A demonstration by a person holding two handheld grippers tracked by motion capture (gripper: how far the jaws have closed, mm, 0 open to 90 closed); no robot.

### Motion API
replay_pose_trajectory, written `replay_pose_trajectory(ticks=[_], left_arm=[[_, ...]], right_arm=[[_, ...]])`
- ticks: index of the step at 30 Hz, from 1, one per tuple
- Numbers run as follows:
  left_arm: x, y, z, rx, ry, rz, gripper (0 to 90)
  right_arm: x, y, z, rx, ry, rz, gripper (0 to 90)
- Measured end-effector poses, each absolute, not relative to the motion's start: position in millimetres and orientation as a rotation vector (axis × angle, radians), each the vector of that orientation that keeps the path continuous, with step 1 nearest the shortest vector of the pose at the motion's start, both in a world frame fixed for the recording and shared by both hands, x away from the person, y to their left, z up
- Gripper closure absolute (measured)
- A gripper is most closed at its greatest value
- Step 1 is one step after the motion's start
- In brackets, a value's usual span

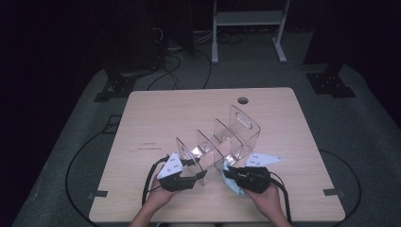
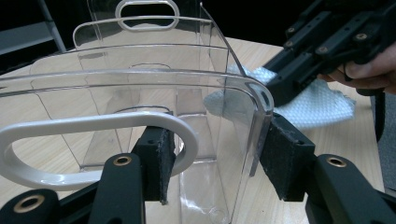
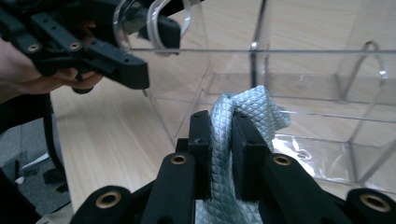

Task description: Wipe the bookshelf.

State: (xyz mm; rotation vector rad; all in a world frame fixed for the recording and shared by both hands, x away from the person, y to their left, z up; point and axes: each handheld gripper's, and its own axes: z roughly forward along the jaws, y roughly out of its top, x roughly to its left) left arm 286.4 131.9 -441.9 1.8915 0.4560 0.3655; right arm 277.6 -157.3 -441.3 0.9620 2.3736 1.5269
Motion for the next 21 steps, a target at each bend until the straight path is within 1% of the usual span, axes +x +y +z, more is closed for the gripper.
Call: replay_pose_trajectory(ticks=[4,12,15,16,17,18,21], left_arm=[[286,131,-442,1.892,0.456,0.368,47.5],[287,131,-442,1.889,0.461,0.372,47.5],[287,131,-442,1.89,0.462,0.374,47.5],[287,131,-442,1.889,0.461,0.375,47.5],[287,131,-442,1.889,0.461,0.375,47.6],[287,131,-442,1.888,0.461,0.373,47.6],[287,131,-442,1.888,0.462,0.374,47.6]], right_arm=[[283,-157,-446,0.982,2.371,1.523,79.4],[300,-147,-479,1.057,2.465,1.392,79.5],[300,-146,-479,1.064,2.465,1.391,79.4],[297,-147,-472,1.042,2.44,1.413,79.4],[297,-147,-472,1.042,2.44,1.413,79.4],[294,-150,-462,1.025,2.403,1.454,79.4],[294,-151,-458,1.015,2.394,1.46,79.4]])
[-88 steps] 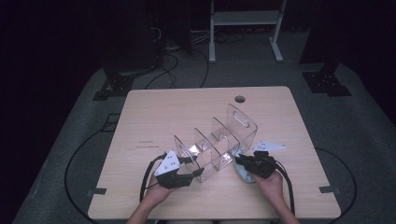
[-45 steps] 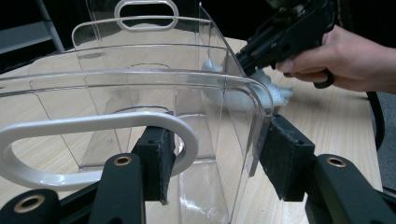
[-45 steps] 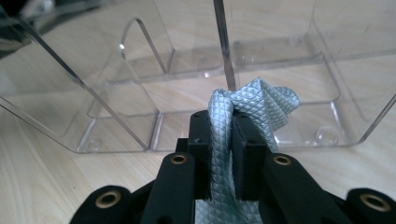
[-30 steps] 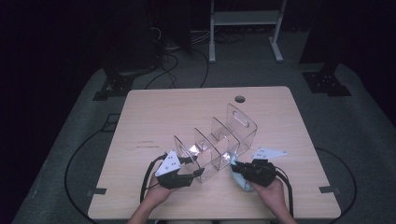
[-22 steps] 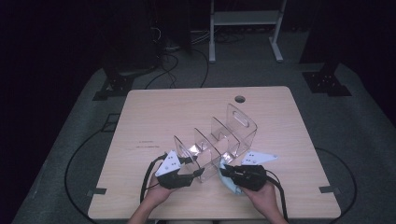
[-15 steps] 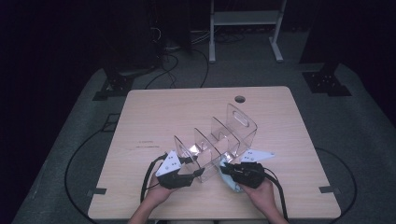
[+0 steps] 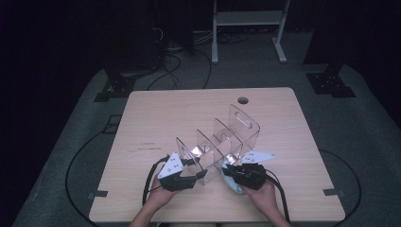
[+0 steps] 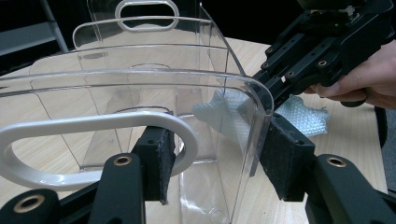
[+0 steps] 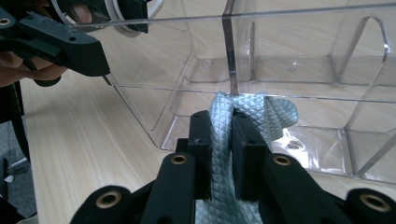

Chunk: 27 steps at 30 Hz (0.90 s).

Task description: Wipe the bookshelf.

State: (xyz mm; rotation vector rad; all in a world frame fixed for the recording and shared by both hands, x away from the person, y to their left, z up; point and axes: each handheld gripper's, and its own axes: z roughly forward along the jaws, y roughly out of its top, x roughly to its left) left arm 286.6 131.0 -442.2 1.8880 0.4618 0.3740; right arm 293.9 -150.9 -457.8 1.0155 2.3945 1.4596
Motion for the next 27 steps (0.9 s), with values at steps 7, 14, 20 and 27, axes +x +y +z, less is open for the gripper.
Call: replay_pose_trajectory(ticks=[7,14,20,27], left_arm=[[286,131,-442,1.888,0.465,0.376,47.5],[286,131,-442,1.888,0.465,0.376,47.6],[286,130,-442,1.889,0.466,0.378,47.5],[286,130,-442,1.888,0.462,0.374,47.5]], right_arm=[[301,-146,-483,1.081,2.47,1.379,79.4],[296,-150,-463,1.037,2.403,1.455,79.4],[301,-143,-488,1.074,2.483,1.362,79.4],[295,-148,-463,1.029,2.411,1.437,79.4]])
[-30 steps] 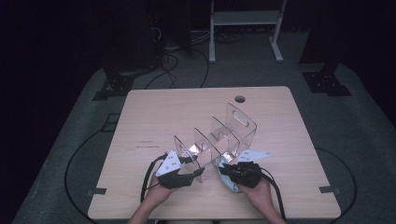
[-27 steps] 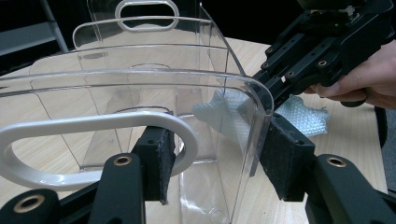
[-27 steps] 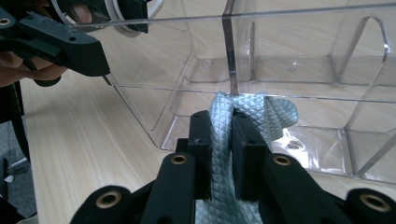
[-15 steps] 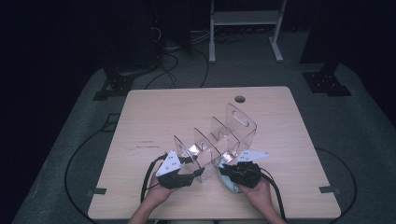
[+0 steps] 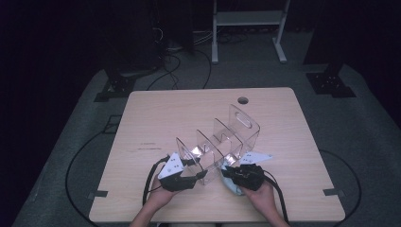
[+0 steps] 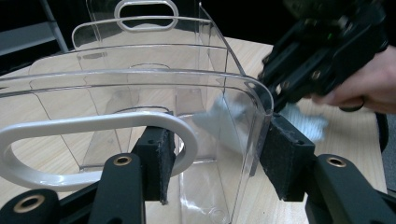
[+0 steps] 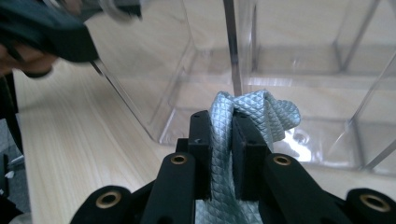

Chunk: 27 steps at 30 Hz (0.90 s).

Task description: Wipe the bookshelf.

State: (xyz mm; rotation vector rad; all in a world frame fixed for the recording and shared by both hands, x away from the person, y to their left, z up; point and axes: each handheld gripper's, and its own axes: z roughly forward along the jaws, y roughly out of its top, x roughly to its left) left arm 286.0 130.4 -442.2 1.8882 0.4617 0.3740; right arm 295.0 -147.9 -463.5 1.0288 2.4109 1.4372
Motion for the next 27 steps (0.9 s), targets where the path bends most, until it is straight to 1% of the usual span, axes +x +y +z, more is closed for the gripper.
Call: replay_pose_trajectory(ticks=[4,7,9,14,17,20,22,24,27], left_arm=[[286,130,-442,1.888,0.465,0.375,47.6],[286,130,-442,1.889,0.465,0.375,47.6],[286,130,-442,1.889,0.464,0.374,47.6],[286,130,-442,1.891,0.462,0.372,47.6],[286,130,-442,1.895,0.463,0.371,47.5],[286,130,-441,1.903,0.464,0.37,47.4],[286,130,-440,1.906,0.463,0.372,47.3],[286,131,-440,1.906,0.459,0.372,47.3],[287,131,-440,1.906,0.458,0.37,47.3]], right_arm=[[296,-148,-468,1.033,2.415,1.435,79.4],[301,-146,-485,1.087,2.476,1.372,79.4],[301,-146,-485,1.094,2.474,1.379,79.4],[295,-150,-463,1.037,2.402,1.455,79.4],[295,-150,-467,1.045,2.404,1.452,79.4],[298,-145,-483,1.073,2.472,1.391,79.3],[298,-145,-482,1.068,2.47,1.394,79.3],[296,-148,-471,1.045,2.427,1.436,79.4],[296,-150,-466,1.041,2.412,1.449,79.4]])
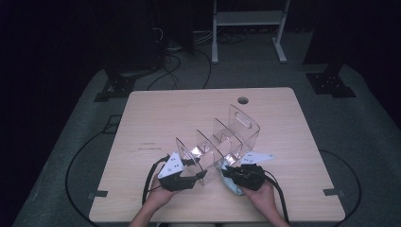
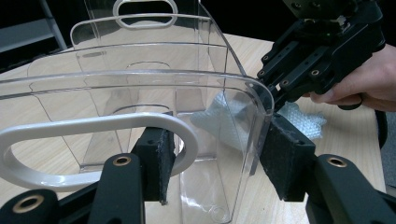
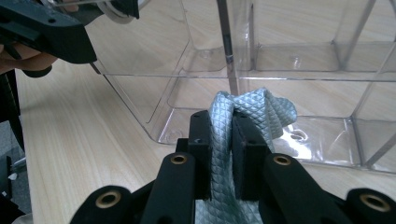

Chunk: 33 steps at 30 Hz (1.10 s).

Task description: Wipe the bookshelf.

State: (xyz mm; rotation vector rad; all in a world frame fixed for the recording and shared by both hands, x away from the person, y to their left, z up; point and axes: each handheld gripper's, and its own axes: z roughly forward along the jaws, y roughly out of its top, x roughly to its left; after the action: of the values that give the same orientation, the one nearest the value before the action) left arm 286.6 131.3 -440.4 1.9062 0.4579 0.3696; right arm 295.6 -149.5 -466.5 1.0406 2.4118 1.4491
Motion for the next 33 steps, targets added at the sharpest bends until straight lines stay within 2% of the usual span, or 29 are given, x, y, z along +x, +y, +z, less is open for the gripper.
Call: replay_pose_trajectory(ticks=[5,12,18,33], left_arm=[[286,132,-440,1.906,0.458,0.368,47.3],[286,133,-441,1.905,0.454,0.364,47.4],[286,133,-440,1.908,0.455,0.365,47.3],[289,141,-438,1.93,0.45,0.384,46.7]], right_arm=[[300,-145,-486,1.085,2.473,1.388,79.3],[294,-149,-466,1.042,2.408,1.466,79.4],[298,-146,-483,1.078,2.465,1.411,79.3],[295,-182,-448,1.076,2.305,1.502,79.5]])
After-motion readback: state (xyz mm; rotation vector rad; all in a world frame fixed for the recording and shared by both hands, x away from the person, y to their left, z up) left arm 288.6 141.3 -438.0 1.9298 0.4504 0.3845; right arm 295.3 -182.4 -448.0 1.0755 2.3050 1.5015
